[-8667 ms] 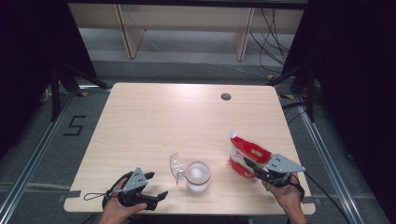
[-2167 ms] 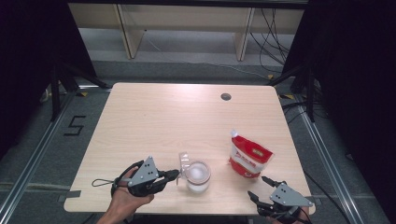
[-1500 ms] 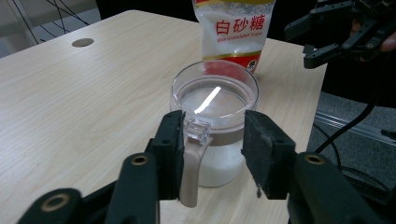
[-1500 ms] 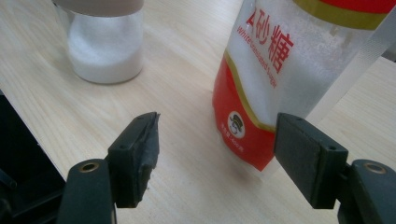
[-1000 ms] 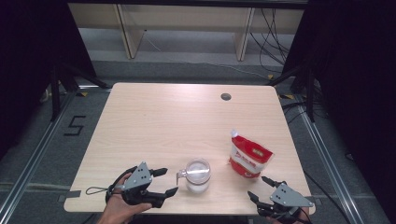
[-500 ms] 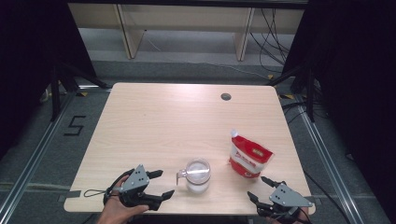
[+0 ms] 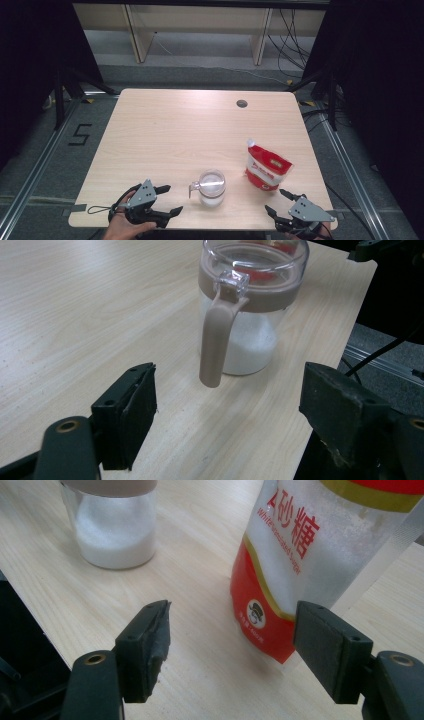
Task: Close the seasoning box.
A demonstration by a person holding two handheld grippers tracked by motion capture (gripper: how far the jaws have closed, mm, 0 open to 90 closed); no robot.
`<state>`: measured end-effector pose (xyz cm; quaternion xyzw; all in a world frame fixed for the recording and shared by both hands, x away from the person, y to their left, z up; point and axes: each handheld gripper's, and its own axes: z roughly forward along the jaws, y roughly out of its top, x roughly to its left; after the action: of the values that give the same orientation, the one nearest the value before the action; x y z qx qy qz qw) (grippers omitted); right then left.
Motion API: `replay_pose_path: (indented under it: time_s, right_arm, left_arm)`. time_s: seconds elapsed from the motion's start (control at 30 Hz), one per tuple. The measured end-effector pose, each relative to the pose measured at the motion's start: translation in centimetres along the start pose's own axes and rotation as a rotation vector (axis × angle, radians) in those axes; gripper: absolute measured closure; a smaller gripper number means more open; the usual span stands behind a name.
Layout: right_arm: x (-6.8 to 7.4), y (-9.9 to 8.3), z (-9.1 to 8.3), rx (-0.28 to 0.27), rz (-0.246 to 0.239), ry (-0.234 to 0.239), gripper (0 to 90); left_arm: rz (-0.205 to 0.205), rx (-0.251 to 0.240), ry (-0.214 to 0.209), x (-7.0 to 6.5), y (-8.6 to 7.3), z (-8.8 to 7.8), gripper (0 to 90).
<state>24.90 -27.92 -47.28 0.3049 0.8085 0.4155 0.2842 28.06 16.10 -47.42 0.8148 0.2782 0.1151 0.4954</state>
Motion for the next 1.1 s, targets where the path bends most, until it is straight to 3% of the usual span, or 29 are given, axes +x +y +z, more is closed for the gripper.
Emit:
replay_pose_path:
  time_s: [0.1, 0.13, 0.17, 0.3, 0.33, 0.37, 0.43, 0.57, 0.6, 0.63, 0.83, 0.9, 0.93, 1.0, 1.1]
  right_arm:
    - [0.0, 0.0, 0.0, -0.001, 0.004, 0.000, 32.1]
    - [0.1, 0.0, 0.0, 0.001, 0.007, 0.000, 32.1]
    - [0.0, 0.0, 0.0, -0.001, 0.002, 0.000, 32.0]
    - [0.1, 0.0, 0.0, 0.001, 0.015, -0.001, 31.9]
    - [0.1, 0.0, 0.0, 0.003, 0.012, -0.004, 31.6]
    - [0.2, 0.0, 0.0, 0.004, 0.014, -0.004, 31.4]
    - [0.0, 0.0, 0.0, 0.000, 0.001, -0.001, 31.1]
    - [0.0, -0.1, 0.1, 0.012, 0.009, 0.002, 28.9]
    - [-0.1, -0.1, 0.1, 0.015, 0.004, 0.004, 28.6]
    - [-0.1, -0.2, 0.1, 0.017, 0.013, -0.001, 28.3]
    - [-0.2, -0.3, 0.3, 0.032, 0.024, 0.013, 24.5]
    - [-0.2, -0.4, 0.5, 0.045, 0.035, 0.015, 22.0]
    - [-0.2, -0.5, 0.5, 0.048, 0.037, 0.018, 20.9]
    - [-0.1, -0.6, 0.6, 0.062, 0.037, 0.018, 20.3]
    - [-0.1, -0.6, 0.7, 0.071, 0.039, 0.024, 19.6]
  left_arm:
    - [0.033, 0.009, 0.009, 0.2, -0.2, -0.1, 21.2]
    - [0.007, 0.004, 0.010, 0.0, -0.3, 0.0, 20.9]
    - [0.026, 0.023, 0.017, 0.1, -0.4, -0.1, 20.7]
    - [0.005, 0.007, 0.004, -0.1, -0.7, 0.1, 19.5]
    - [0.041, 0.027, 0.001, 0.1, -0.7, 0.0, 19.1]
    - [0.048, 0.032, 0.009, 0.2, -0.8, 0.0, 18.6]
    - [0.018, 0.030, 0.014, -0.1, -1.0, 0.2, 17.8]
    - [0.019, 0.047, 0.007, -0.3, -1.4, 0.5, 16.4]
    - [0.037, 0.049, 0.004, -0.2, -1.5, 0.6, 16.3]
    - [0.008, 0.049, 0.009, -0.4, -1.7, 0.7, 16.4]
    - [0.000, 0.050, 0.010, -0.4, -2.0, 0.7, 16.4]
    - [0.009, 0.056, 0.011, -0.4, -2.1, 0.8, 16.4]
    - [0.035, 0.073, 0.008, -0.3, -2.1, 0.7, 16.4]
    - [0.006, 0.065, 0.010, -0.5, -2.2, 0.8, 16.4]
    - [0.012, 0.064, 0.016, -0.5, -2.2, 0.9, 16.4]
